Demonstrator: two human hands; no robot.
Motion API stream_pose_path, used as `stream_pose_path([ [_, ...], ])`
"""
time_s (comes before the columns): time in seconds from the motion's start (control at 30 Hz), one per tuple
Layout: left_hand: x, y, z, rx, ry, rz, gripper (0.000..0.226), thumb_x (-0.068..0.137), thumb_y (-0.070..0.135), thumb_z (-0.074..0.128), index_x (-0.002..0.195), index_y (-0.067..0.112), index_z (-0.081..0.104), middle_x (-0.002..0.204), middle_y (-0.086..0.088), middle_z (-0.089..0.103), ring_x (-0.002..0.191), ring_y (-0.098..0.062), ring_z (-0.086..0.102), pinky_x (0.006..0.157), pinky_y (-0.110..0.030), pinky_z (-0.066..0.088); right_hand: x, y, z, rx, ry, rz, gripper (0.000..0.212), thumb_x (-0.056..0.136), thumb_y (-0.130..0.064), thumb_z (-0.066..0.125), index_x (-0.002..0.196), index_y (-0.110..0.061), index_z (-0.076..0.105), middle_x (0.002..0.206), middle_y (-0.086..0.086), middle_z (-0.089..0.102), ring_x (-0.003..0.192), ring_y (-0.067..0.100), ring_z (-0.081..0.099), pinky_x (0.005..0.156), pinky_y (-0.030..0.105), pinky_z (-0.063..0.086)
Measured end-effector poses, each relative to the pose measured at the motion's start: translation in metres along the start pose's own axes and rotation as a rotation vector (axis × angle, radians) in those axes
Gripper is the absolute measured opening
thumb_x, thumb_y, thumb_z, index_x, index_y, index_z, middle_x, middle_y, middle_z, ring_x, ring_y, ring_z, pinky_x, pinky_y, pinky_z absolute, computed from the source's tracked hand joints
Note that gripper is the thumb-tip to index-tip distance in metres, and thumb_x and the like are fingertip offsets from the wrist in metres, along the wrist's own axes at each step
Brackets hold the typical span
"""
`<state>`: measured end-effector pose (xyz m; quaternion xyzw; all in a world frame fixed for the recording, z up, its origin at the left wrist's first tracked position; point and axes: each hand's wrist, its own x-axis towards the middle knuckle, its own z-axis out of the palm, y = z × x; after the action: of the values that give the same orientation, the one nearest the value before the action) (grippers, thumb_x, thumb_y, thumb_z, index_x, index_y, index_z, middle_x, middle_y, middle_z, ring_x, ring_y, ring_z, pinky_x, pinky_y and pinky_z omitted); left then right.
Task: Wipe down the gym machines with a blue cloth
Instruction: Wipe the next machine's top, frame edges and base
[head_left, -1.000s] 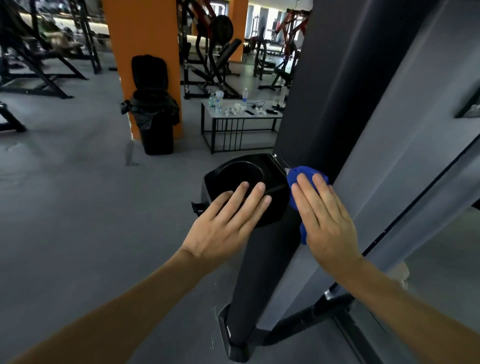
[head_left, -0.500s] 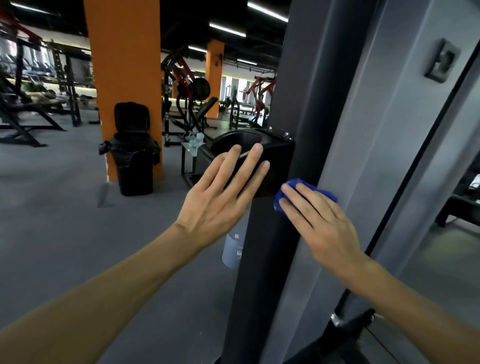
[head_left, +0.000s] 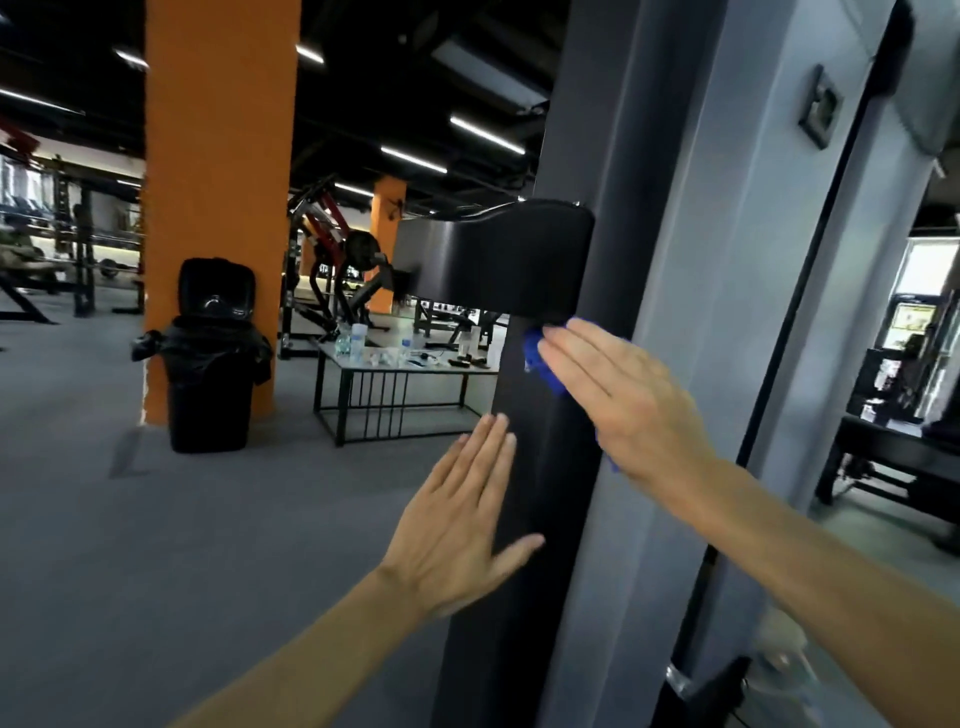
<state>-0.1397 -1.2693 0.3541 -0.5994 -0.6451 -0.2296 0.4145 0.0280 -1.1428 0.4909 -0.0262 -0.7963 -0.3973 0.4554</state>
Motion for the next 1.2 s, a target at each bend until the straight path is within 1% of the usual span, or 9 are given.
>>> stream_pose_path([
  [0.07,-0.007,0.001,0.016,-0.051,-0.053,-0.001,0.108,0.098,0.079,0.034,0.164,-0.002,0.005,0.173,-0.018,-0.003,0.161,-0.026,-0.004,0.129,-0.045,0.016,-0.005,-0.012,0.009,0.043,-0.001,0.072,0.056,0.107,0.000,0.014,0.151,-0.005,0.047,0.159,0.007,0.044,0.149,0.026,0.038,0.116,0.044,0.041],
  [0.2,-0.008,0.001,0.035,-0.065,-0.123,0.022,0.138,0.079,0.095,0.043,0.162,-0.005,-0.005,0.172,-0.022,-0.011,0.161,-0.029,-0.009,0.129,-0.046,0.017,-0.055,-0.057,0.027,0.078,-0.083,0.050,0.055,0.102,-0.007,0.053,0.155,-0.008,0.041,0.164,0.005,0.035,0.155,0.023,0.026,0.121,0.045,0.033],
  [0.37,-0.026,0.007,0.048,-0.140,-0.210,0.036,0.155,0.068,0.089,0.066,0.159,0.001,-0.022,0.168,-0.019,-0.027,0.158,-0.030,-0.022,0.130,-0.046,0.015,-0.048,-0.037,0.021,0.043,-0.164,-0.178,0.053,0.101,0.005,0.031,0.149,-0.003,0.049,0.158,0.010,0.045,0.149,0.026,0.038,0.121,0.040,0.034],
  [0.47,-0.036,0.011,0.057,-0.223,-0.203,0.006,0.148,0.072,0.077,0.073,0.161,0.006,-0.020,0.169,-0.015,-0.029,0.158,-0.029,-0.022,0.125,-0.049,0.030,-0.011,-0.019,0.020,0.020,-0.080,-0.063,0.054,0.101,0.005,0.024,0.145,0.000,0.053,0.154,0.013,0.050,0.146,0.029,0.043,0.118,0.044,0.038],
  [0.6,-0.058,0.022,0.075,-0.259,-0.082,-0.022,0.123,0.088,0.063,0.068,0.164,0.003,-0.008,0.172,-0.017,-0.015,0.161,-0.030,-0.009,0.122,-0.037,0.024,-0.039,-0.055,0.036,0.037,-0.033,0.061,0.046,0.106,-0.011,0.048,0.151,-0.002,0.047,0.158,0.012,0.044,0.152,0.029,0.033,0.124,0.046,0.029],
  [0.77,-0.093,0.044,0.104,-0.344,0.018,-0.113,0.096,0.099,0.040,0.059,0.165,0.003,-0.001,0.174,-0.017,-0.006,0.161,-0.029,0.001,0.121,-0.042,0.036,-0.117,-0.098,0.039,0.057,-0.216,-0.231,0.049,0.105,-0.004,0.034,0.153,-0.004,0.044,0.162,0.010,0.038,0.153,0.027,0.030,0.122,0.044,0.033],
  [0.83,-0.096,0.049,0.106,-0.347,0.034,-0.133,0.096,0.099,0.040,0.060,0.165,0.004,0.000,0.174,-0.016,-0.005,0.161,-0.029,0.001,0.121,-0.040,0.034,-0.097,-0.073,0.036,0.048,-0.211,-0.319,0.053,0.102,0.003,0.024,0.146,-0.001,0.053,0.156,0.014,0.047,0.148,0.031,0.040,0.117,0.046,0.039],
  [1.0,-0.096,0.051,0.100,-0.406,-0.023,-0.173,0.101,0.100,0.039,0.065,0.165,0.014,-0.008,0.174,-0.009,-0.009,0.161,-0.020,-0.008,0.120,-0.035,0.039,-0.004,-0.014,0.024,-0.042,-0.015,-0.061,0.054,0.092,0.013,0.051,0.144,-0.001,0.055,0.152,0.014,0.051,0.145,0.034,0.043,0.112,0.050,0.042],
  [1.2,-0.104,0.048,0.094,-0.473,-0.148,-0.150,0.126,0.095,0.046,0.072,0.154,0.031,-0.038,0.168,0.004,-0.035,0.156,-0.012,-0.026,0.122,-0.029,0.030,-0.074,-0.067,0.044,0.126,-0.025,-0.100,0.047,0.103,0.006,0.034,0.140,-0.007,0.062,0.151,0.011,0.054,0.146,0.031,0.043,0.108,0.047,0.042],
])
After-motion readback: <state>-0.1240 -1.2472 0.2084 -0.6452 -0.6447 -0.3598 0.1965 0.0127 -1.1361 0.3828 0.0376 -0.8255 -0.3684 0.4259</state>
